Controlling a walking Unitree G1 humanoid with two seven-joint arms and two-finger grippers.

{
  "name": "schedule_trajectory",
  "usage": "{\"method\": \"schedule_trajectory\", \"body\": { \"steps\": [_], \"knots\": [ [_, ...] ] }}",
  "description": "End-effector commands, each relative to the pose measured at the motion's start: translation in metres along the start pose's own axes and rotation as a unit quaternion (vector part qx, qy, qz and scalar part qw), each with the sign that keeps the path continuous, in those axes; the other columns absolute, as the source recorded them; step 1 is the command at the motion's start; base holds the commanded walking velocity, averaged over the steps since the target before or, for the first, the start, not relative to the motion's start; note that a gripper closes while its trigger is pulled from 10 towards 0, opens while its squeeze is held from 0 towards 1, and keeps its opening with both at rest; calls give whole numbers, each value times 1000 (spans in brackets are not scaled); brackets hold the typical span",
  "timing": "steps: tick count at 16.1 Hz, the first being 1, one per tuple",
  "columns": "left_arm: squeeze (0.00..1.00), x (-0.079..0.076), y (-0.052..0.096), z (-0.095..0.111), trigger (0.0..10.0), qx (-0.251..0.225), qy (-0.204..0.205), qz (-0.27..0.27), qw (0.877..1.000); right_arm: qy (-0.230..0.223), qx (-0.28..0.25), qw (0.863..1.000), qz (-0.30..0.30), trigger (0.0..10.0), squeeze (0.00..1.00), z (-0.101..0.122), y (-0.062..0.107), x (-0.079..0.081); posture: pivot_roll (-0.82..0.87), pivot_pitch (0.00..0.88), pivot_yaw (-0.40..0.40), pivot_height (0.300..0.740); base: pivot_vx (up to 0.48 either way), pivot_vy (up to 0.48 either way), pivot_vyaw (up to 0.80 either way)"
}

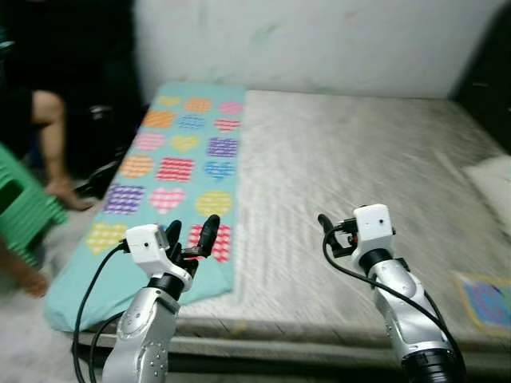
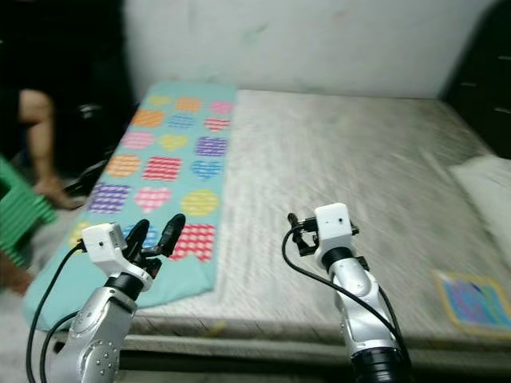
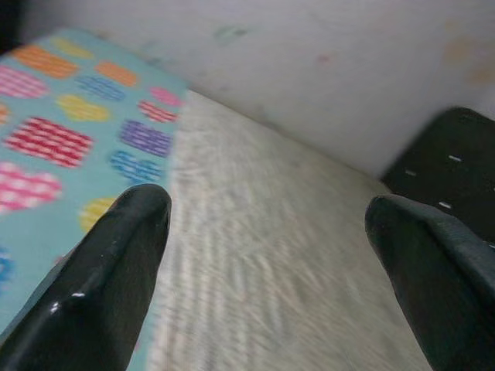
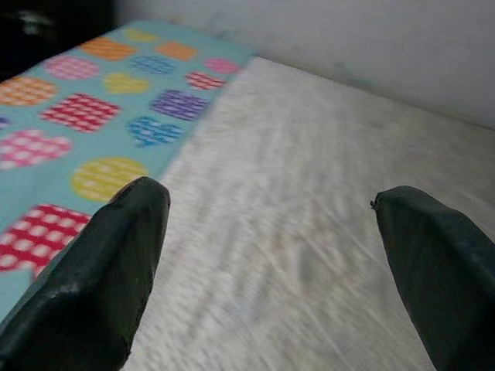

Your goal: Clean up the room

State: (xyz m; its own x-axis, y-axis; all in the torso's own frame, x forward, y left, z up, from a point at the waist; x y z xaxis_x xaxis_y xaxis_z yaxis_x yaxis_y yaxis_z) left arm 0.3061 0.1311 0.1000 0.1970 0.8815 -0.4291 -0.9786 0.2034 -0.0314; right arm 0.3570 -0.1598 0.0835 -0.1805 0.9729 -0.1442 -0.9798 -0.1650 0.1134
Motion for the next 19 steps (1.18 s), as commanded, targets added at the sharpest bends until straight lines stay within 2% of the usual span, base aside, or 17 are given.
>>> {"method": "schedule_trajectory", "body": {
  "steps": [1, 3, 5, 7, 10, 17, 19],
  "knots": [
    [0, 1, 0, 4, 10000, -4, -10, -1, 1000, 1, -6, 1000, 7, 10000, 0, 5, -2, 3, -153, 0, -26, 740, 480, 0, 0],
    [0, 2, 0, 3, 10000, -1, -14, 4, 1000, 1, -5, 1000, 6, 10000, 0, 5, -2, 2, -152, 0, -25, 740, 480, 0, 0],
    [0, 3, -1, 2, 10000, 0, -15, 11, 1000, 1, -5, 1000, 5, 10000, 0, 4, -2, 2, -152, 0, -25, 740, 0, 0, 0],
    [0, 9, -3, -9, 10000, 31, -18, 45, 998, 2, -3, 1000, 4, 10000, 0, 3, -2, 2, -151, 0, -25, 740, 0, 0, 0],
    [0, 7, -2, -7, 10000, 23, -1, 31, 999, 6, 1, 1000, -2, 10000, 0, 2, -2, -1, -151, 0, -25, 740, 0, 0, 0],
    [0, 5, -3, -7, 10000, 27, 5, 27, 999, 6, 4, 1000, -8, 10000, 0, 2, -2, -4, -153, 0, -24, 740, 0, 466, -746],
    [0, 5, -2, -7, 10000, 27, 6, 29, 999, 10, 0, 1000, -4, 10000, 0, 4, -2, -4, -155, 0, -24, 740, 0, 480, 0]
  ]
}}
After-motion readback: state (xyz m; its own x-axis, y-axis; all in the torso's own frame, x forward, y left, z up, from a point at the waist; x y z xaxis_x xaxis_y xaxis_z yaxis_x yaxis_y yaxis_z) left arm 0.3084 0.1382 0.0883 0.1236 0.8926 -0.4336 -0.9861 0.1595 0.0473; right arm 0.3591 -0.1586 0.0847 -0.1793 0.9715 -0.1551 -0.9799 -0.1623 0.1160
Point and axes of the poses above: a point about 5 cm out from each wrist's last joint towards the gripper, its own y axis pointing back from the gripper into the wrist, its own z axis along the axis of the wrist's last joint, x = y × z, the point moved 5 cm from there along -y, pointing out of the wrist towards the gripper, and after that the axes turned 1 degree about -y, right-handed, at the moved point
